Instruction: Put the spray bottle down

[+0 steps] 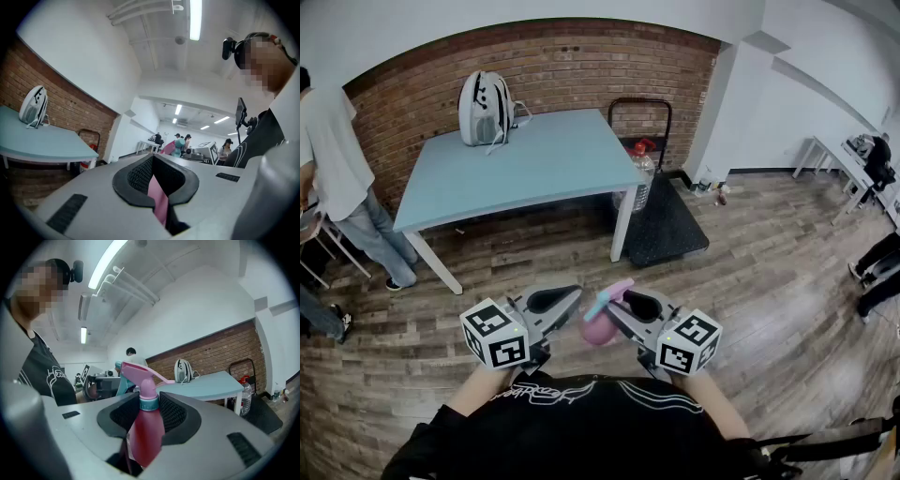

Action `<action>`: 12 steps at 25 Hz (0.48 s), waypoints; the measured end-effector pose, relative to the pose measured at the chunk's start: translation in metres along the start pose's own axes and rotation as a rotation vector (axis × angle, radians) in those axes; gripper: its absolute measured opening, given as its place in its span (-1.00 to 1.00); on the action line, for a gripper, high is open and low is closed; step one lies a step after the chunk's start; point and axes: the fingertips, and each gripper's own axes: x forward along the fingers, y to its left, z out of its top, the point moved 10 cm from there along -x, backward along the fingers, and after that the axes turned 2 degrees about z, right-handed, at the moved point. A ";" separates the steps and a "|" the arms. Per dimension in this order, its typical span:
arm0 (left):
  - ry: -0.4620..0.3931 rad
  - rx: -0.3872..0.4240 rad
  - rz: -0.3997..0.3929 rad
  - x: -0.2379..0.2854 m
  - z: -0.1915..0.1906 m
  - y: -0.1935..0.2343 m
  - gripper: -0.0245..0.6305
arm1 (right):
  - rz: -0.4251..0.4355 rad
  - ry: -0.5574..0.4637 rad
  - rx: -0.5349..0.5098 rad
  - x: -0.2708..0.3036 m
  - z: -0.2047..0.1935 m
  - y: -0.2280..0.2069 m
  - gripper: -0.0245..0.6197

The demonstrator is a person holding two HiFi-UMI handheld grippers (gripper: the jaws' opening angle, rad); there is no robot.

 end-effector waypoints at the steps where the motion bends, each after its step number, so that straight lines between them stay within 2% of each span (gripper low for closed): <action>1: 0.005 0.000 -0.001 0.001 -0.002 -0.002 -0.90 | -0.008 -0.006 0.001 -0.003 -0.001 -0.001 -0.50; 12: 0.011 -0.011 0.009 0.008 -0.011 -0.018 -0.90 | -0.048 -0.023 0.012 -0.023 -0.007 -0.005 -0.50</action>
